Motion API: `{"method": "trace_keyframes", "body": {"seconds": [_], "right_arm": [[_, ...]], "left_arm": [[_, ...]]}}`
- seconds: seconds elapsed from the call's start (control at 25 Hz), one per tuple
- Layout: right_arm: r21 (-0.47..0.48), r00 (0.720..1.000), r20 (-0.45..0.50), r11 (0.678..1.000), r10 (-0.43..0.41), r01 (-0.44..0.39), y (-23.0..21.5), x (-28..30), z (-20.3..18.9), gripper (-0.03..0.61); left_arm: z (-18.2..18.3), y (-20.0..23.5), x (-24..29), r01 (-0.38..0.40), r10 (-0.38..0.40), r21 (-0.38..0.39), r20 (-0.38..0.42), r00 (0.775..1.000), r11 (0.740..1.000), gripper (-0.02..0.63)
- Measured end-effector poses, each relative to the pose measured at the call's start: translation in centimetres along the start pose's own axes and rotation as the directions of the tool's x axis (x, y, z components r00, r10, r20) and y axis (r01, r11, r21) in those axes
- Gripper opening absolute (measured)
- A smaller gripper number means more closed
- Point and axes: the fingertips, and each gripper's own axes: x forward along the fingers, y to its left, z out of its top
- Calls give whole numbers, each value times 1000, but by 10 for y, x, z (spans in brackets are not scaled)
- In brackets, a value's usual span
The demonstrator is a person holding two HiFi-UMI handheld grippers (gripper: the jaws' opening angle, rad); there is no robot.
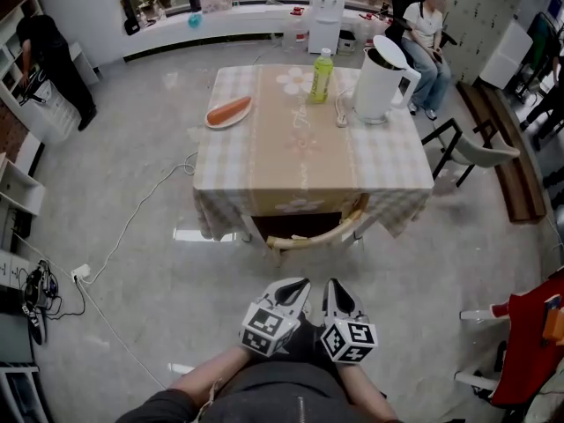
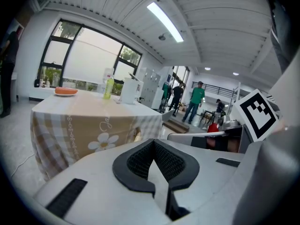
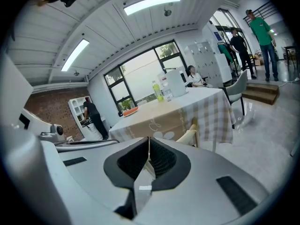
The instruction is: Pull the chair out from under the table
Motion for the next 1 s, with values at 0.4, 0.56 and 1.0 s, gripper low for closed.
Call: {"method": "trace_keyframes", "body": {"seconds": [0.4, 0.56, 1.0], "right_arm": [[-81, 998, -59, 996, 32, -36, -40, 50, 16, 12], [-217, 989, -122, 970, 88, -113, -50, 75, 19, 12], [-584, 834, -494, 617, 246, -528, -51, 135, 6, 14]], "left_arm": [[14, 26, 45, -60, 60, 28, -10, 998, 998, 9], [12, 39, 64, -95, 98, 61, -49, 994, 994, 9], [-2, 69, 88, -139, 157, 111, -172, 973, 984, 10]]}}
